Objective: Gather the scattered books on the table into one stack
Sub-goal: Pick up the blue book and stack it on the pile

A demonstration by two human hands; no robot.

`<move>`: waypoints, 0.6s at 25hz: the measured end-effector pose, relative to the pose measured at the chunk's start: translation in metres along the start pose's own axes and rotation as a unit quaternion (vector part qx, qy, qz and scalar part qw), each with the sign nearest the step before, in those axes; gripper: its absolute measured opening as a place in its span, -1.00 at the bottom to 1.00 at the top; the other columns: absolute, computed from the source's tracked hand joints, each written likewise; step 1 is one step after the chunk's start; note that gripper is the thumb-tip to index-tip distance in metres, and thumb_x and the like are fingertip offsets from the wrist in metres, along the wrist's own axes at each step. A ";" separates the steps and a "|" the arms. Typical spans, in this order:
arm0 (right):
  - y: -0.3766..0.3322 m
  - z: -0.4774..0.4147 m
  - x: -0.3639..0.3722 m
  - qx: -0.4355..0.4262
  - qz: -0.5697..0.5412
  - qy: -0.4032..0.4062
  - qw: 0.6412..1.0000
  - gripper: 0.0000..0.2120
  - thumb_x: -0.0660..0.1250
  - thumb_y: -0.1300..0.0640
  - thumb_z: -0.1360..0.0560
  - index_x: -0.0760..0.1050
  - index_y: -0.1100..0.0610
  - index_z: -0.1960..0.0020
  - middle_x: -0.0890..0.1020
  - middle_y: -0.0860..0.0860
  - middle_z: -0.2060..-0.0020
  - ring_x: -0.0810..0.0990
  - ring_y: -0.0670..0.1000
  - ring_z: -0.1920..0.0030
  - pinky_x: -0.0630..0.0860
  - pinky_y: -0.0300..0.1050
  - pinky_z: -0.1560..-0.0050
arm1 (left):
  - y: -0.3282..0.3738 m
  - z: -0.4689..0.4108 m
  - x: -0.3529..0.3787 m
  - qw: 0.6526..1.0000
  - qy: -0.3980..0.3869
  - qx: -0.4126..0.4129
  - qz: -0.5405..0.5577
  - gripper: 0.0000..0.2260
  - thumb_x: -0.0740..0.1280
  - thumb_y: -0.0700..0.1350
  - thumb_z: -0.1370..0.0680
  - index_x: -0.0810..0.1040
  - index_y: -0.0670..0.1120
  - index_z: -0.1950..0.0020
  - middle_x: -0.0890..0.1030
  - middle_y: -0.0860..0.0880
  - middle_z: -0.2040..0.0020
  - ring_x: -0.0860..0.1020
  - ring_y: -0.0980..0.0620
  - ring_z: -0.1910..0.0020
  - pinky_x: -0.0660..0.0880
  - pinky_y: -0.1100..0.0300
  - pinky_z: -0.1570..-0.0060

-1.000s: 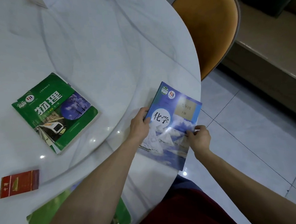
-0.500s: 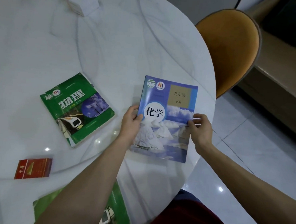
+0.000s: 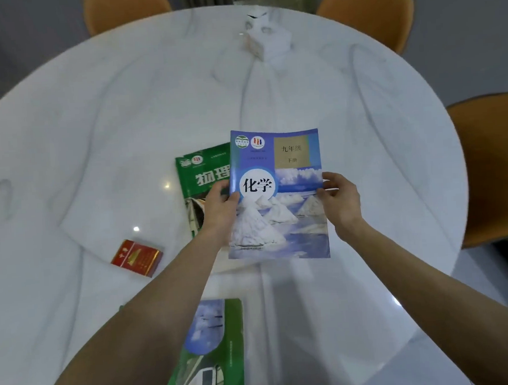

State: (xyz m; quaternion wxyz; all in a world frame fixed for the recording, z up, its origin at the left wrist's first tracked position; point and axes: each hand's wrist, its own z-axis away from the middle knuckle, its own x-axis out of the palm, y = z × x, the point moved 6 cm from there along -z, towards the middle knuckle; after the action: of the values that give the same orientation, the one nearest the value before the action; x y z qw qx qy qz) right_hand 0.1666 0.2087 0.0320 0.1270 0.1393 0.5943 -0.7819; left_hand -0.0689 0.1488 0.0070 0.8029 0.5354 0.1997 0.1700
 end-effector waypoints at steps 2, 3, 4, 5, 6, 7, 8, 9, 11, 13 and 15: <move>-0.019 -0.015 0.031 -0.011 0.009 -0.035 0.999 -0.71 0.20 0.28 -0.57 0.48 0.16 -0.27 0.54 0.01 0.01 0.54 0.04 0.06 0.56 -0.08 -0.01 | 0.004 -0.012 -0.024 0.999 0.046 -0.009 0.001 -0.79 0.22 -0.30 -0.59 0.46 -0.16 -0.21 0.57 -0.11 -0.03 0.53 0.02 0.19 0.45 0.23 0.28; -0.027 -0.022 0.045 -0.012 0.014 -0.048 0.999 -0.71 0.20 0.27 -0.57 0.48 0.16 -0.27 0.55 0.02 -0.01 0.54 0.03 0.05 0.54 -0.11 0.02 | 0.005 -0.019 -0.035 0.998 0.068 -0.015 0.000 -0.77 0.22 -0.30 -0.59 0.45 -0.18 -0.24 0.57 -0.13 -0.07 0.52 -0.02 0.15 0.45 0.20 0.26; -0.032 -0.028 0.057 -0.012 0.019 -0.056 0.998 -0.72 0.21 0.27 -0.57 0.49 0.17 -0.26 0.57 0.04 -0.03 0.54 0.03 0.04 0.52 -0.14 0.04 | 0.004 -0.025 -0.044 0.996 0.086 -0.022 -0.001 -0.76 0.22 -0.29 -0.59 0.45 -0.18 -0.25 0.58 -0.15 -0.11 0.51 -0.05 0.11 0.45 0.16 0.22; -0.037 -0.035 0.071 -0.012 0.024 -0.062 0.998 -0.72 0.21 0.28 -0.56 0.51 0.18 -0.24 0.59 0.07 -0.06 0.54 0.04 0.04 0.50 -0.15 0.05 | 0.002 -0.031 -0.054 0.994 0.102 -0.028 -0.002 -0.75 0.22 -0.29 -0.58 0.45 -0.17 -0.25 0.58 -0.18 -0.15 0.50 -0.06 0.10 0.44 0.13 0.18; -0.039 -0.041 0.083 -0.013 0.030 -0.067 0.997 -0.72 0.21 0.30 -0.56 0.53 0.19 -0.22 0.61 0.10 -0.09 0.54 0.04 0.05 0.49 -0.16 0.04 | -0.001 -0.038 -0.061 0.993 0.111 -0.035 -0.003 -0.75 0.22 -0.29 -0.57 0.45 -0.17 -0.25 0.58 -0.22 -0.17 0.49 -0.07 0.10 0.43 0.12 0.14; -0.041 -0.046 0.093 -0.014 0.038 -0.071 0.997 -0.73 0.21 0.31 -0.55 0.54 0.19 -0.21 0.62 0.12 -0.11 0.54 0.04 0.05 0.50 -0.15 0.01 | -0.005 -0.043 -0.067 0.992 0.115 -0.044 -0.007 -0.75 0.22 -0.28 -0.57 0.45 -0.16 -0.24 0.58 -0.26 -0.18 0.48 -0.06 0.12 0.42 0.11 0.12; -0.042 -0.050 0.104 -0.012 0.045 -0.077 0.996 -0.73 0.21 0.31 -0.54 0.55 0.20 -0.20 0.63 0.14 -0.13 0.54 0.05 0.04 0.51 -0.12 -0.02 | -0.010 -0.049 -0.074 0.991 0.121 -0.052 -0.010 -0.75 0.21 -0.27 -0.57 0.44 -0.15 -0.25 0.58 -0.29 -0.17 0.46 -0.05 0.17 0.41 0.12 0.15; -0.043 -0.054 0.113 -0.010 0.051 -0.081 0.995 -0.73 0.21 0.31 -0.54 0.55 0.21 -0.20 0.62 0.15 -0.15 0.55 0.07 0.02 0.51 -0.10 -0.05 | -0.013 -0.053 -0.079 0.990 0.127 -0.060 -0.012 -0.75 0.21 -0.26 -0.57 0.44 -0.14 -0.25 0.58 -0.30 -0.17 0.45 -0.03 0.24 0.42 0.14 0.20; -0.044 -0.061 0.129 -0.009 0.064 -0.089 0.994 -0.73 0.22 0.30 -0.55 0.54 0.22 -0.21 0.62 0.16 -0.17 0.58 0.13 -0.07 0.49 -0.13 -0.05 | -0.019 -0.062 -0.087 0.987 0.143 -0.071 -0.012 -0.75 0.21 -0.25 -0.58 0.44 -0.13 -0.25 0.59 -0.29 -0.15 0.43 0.01 0.33 0.40 0.20 0.31; -0.041 -0.067 0.141 -0.011 0.078 -0.095 0.992 -0.73 0.23 0.30 -0.55 0.54 0.23 -0.22 0.62 0.16 -0.18 0.59 0.15 -0.14 0.49 -0.12 -0.08 | -0.026 -0.068 -0.090 0.985 0.153 -0.083 -0.014 -0.74 0.20 -0.25 -0.58 0.44 -0.13 -0.26 0.59 -0.28 -0.15 0.45 -0.01 0.29 0.40 0.21 0.32; -0.035 -0.072 0.149 -0.012 0.092 -0.100 0.991 -0.72 0.24 0.30 -0.54 0.53 0.24 -0.23 0.61 0.16 -0.19 0.58 0.15 -0.17 0.49 -0.10 -0.17 | -0.033 -0.071 -0.090 0.983 0.155 -0.090 -0.027 -0.75 0.20 -0.24 -0.58 0.44 -0.13 -0.26 0.59 -0.28 -0.15 0.47 -0.04 0.20 0.43 0.15 0.23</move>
State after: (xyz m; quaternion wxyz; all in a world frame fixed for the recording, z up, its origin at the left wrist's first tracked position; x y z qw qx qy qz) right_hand 0.0205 0.2827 -0.0096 0.2589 0.1124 0.5728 -0.7695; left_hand -0.1804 0.1485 -0.0359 0.8115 0.4224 0.3201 0.2461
